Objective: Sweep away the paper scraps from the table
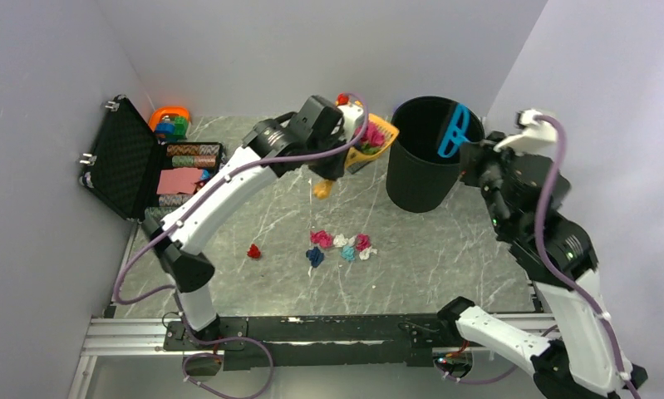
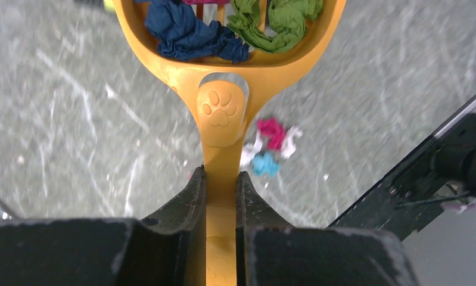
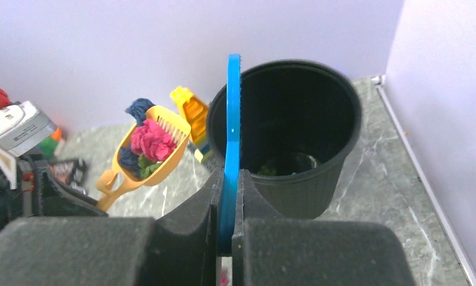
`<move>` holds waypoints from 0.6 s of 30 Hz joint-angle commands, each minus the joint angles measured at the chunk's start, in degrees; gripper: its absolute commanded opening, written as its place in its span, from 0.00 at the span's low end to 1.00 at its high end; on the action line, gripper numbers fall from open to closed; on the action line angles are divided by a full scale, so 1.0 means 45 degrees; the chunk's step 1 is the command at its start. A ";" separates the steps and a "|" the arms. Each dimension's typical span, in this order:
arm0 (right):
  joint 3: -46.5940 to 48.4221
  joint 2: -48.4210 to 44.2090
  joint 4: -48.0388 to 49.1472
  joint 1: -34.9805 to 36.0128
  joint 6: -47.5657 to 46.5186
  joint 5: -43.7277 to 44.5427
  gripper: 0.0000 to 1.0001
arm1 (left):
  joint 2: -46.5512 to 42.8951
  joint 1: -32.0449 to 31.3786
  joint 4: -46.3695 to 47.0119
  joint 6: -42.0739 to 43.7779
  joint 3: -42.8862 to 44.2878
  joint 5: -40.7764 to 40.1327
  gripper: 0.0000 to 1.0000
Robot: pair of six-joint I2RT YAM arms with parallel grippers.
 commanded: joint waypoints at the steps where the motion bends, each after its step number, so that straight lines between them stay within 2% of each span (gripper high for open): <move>1: -0.0466 -0.1075 0.1431 0.0002 0.0382 0.2112 0.00 | 0.1583 -0.0177 0.0046 0.0328 0.3156 0.1486 0.00; 4: -0.0749 -0.1492 0.1759 -0.0008 0.0454 0.2399 0.00 | 0.2844 -0.0175 0.0596 0.0052 0.4864 0.2814 0.00; 8: -0.0860 -0.1674 0.2032 0.0000 0.0455 0.2380 0.00 | 0.3394 -0.0161 0.3030 -0.1190 0.4970 0.4926 0.00; 13: -0.0809 -0.1695 0.2045 -0.0003 0.0563 0.2331 0.00 | 0.4497 0.0022 0.5990 -0.4410 0.5192 0.7714 0.00; 18: -0.0972 -0.2056 0.2205 -0.0009 0.0676 0.2420 0.00 | 0.5100 0.0286 1.0064 -0.8941 0.3739 0.9938 0.00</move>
